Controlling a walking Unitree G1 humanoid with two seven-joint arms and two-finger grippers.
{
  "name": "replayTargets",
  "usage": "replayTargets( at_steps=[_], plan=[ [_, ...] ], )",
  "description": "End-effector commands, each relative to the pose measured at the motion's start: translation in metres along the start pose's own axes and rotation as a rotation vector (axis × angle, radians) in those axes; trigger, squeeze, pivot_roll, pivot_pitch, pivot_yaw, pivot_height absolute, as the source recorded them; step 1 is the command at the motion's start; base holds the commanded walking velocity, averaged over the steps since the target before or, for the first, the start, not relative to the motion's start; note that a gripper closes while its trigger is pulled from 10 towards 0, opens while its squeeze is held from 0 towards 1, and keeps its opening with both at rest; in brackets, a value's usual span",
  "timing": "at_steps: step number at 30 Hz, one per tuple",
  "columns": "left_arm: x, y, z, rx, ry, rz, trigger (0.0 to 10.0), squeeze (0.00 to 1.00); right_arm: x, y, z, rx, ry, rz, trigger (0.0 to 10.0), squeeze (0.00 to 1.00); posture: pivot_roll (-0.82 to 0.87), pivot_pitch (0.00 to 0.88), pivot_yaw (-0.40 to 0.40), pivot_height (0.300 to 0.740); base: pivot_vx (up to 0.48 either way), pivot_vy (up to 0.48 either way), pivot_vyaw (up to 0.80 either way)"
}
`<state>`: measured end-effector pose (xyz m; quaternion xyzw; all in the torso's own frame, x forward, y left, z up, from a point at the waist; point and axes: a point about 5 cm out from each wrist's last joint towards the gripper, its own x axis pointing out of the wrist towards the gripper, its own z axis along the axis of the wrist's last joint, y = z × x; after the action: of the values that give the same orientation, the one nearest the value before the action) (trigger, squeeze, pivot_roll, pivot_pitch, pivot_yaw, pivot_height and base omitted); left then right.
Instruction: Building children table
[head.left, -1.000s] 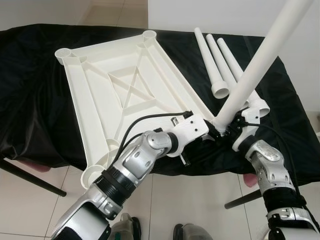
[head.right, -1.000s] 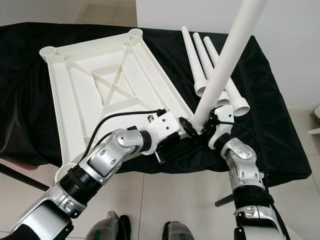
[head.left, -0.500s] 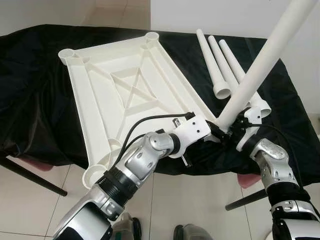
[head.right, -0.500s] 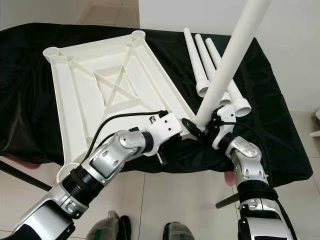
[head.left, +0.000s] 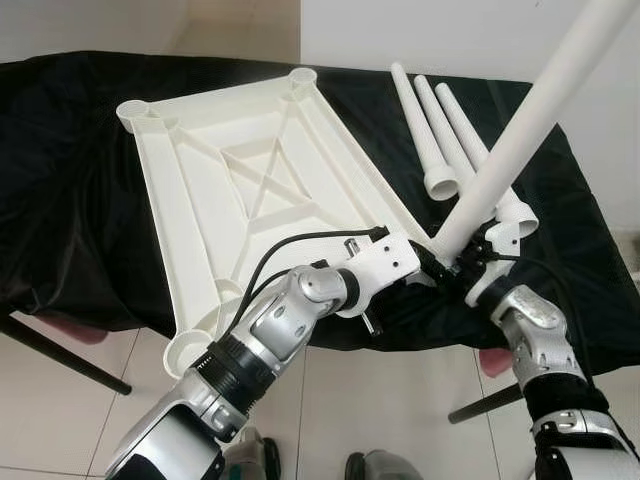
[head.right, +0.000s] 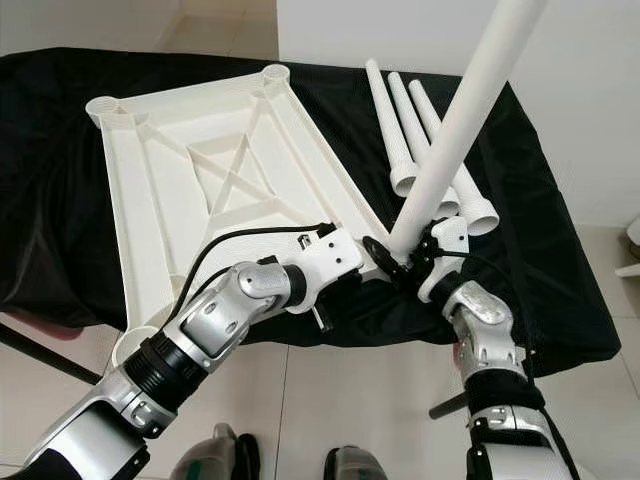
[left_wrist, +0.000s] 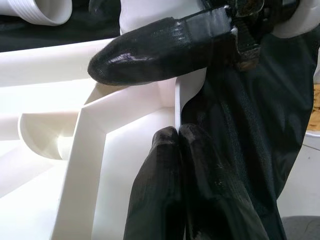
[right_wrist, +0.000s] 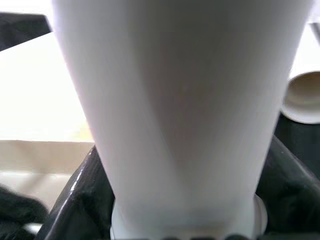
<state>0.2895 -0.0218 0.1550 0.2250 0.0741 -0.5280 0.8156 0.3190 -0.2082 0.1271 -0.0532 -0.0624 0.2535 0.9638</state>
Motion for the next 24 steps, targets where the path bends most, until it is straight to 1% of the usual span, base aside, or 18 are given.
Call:
replayTargets(
  at_steps=[1, 2, 3, 4, 5, 8, 12, 13, 14, 16, 17, 18, 20, 24],
  plan=[
    [0.000, -0.008, -0.001, -0.010, -0.006, -0.062, 10.0, 0.00, -0.010, -0.010, -0.013, 0.024, 0.069, -0.210, 0.0, 0.00, -0.04, 0.064, 0.001, 0.740, 0.000, 0.000, 0.00],
    [0.001, -0.009, -0.002, -0.011, -0.006, -0.062, 10.0, 0.00, -0.008, -0.006, -0.012, 0.044, 0.058, -0.251, 0.0, 0.00, -0.04, 0.065, 0.000, 0.740, 0.000, 0.000, 0.00],
    [0.001, -0.009, -0.002, -0.011, -0.006, -0.062, 10.0, 0.00, -0.008, -0.006, -0.012, 0.044, 0.058, -0.251, 0.0, 0.00, -0.04, 0.065, 0.000, 0.740, 0.000, 0.000, 0.00],
    [0.001, -0.009, -0.002, -0.011, -0.006, -0.062, 10.0, 0.00, -0.007, -0.003, -0.011, 0.061, 0.049, -0.289, 0.0, 0.00, -0.04, 0.064, -0.002, 0.740, 0.000, 0.000, 0.00],
    [0.001, -0.009, -0.002, -0.011, -0.006, -0.062, 10.0, 0.00, -0.007, -0.003, -0.011, 0.061, 0.049, -0.289, 0.0, 0.00, -0.04, 0.064, -0.002, 0.740, 0.000, 0.000, 0.00],
    [0.000, -0.009, -0.002, -0.013, -0.004, -0.063, 10.0, 0.00, -0.002, 0.008, -0.006, 0.069, 0.021, -0.370, 0.0, 0.00, -0.04, 0.065, -0.003, 0.740, 0.000, 0.000, 0.00],
    [0.000, -0.010, -0.003, -0.013, -0.003, -0.064, 10.0, 0.00, 0.000, 0.014, -0.003, 0.078, 0.006, -0.409, 0.0, 0.00, -0.04, 0.065, -0.003, 0.740, 0.000, 0.000, 0.00],
    [0.000, -0.010, -0.003, -0.013, -0.003, -0.065, 10.0, 0.00, 0.002, 0.023, -0.003, 0.079, 0.006, -0.458, 0.0, 0.00, -0.04, 0.067, -0.001, 0.740, 0.000, 0.000, 0.00],
    [0.000, -0.010, -0.003, -0.013, -0.003, -0.065, 10.0, 0.00, 0.002, 0.023, -0.003, 0.079, 0.006, -0.458, 0.0, 0.00, -0.04, 0.067, -0.001, 0.740, 0.000, 0.000, 0.00],
    [0.000, -0.010, -0.003, -0.013, -0.002, -0.067, 10.0, 0.00, 0.004, 0.036, 0.000, 0.069, 0.009, -0.565, 0.0, 0.00, -0.04, 0.069, -0.002, 0.740, 0.000, 0.000, 0.00],
    [0.000, -0.011, -0.004, -0.013, -0.001, -0.068, 10.0, 0.00, 0.006, 0.043, 0.000, 0.080, 0.011, -0.606, 0.0, 0.00, -0.04, 0.069, -0.002, 0.740, 0.000, 0.000, 0.00],
    [0.000, -0.011, -0.004, -0.013, -0.001, -0.068, 10.0, 0.00, 0.007, 0.046, 0.000, 0.089, 0.014, -0.624, 0.0, 0.00, -0.04, 0.069, -0.002, 0.740, 0.000, 0.000, 0.00],
    [0.000, -0.011, -0.004, -0.015, -0.001, -0.068, 10.0, 0.00, 0.012, 0.059, 0.000, 0.132, 0.015, -0.592, 0.0, 0.00, -0.04, 0.070, 0.000, 0.740, 0.000, 0.000, 0.00],
    [0.000, -0.011, -0.004, -0.014, -0.001, -0.070, 10.0, 0.00, 0.012, 0.064, 0.002, 0.139, 0.014, -0.578, 0.0, 0.00, -0.04, 0.070, 0.001, 0.740, 0.000, 0.000, 0.00]
  ],
)
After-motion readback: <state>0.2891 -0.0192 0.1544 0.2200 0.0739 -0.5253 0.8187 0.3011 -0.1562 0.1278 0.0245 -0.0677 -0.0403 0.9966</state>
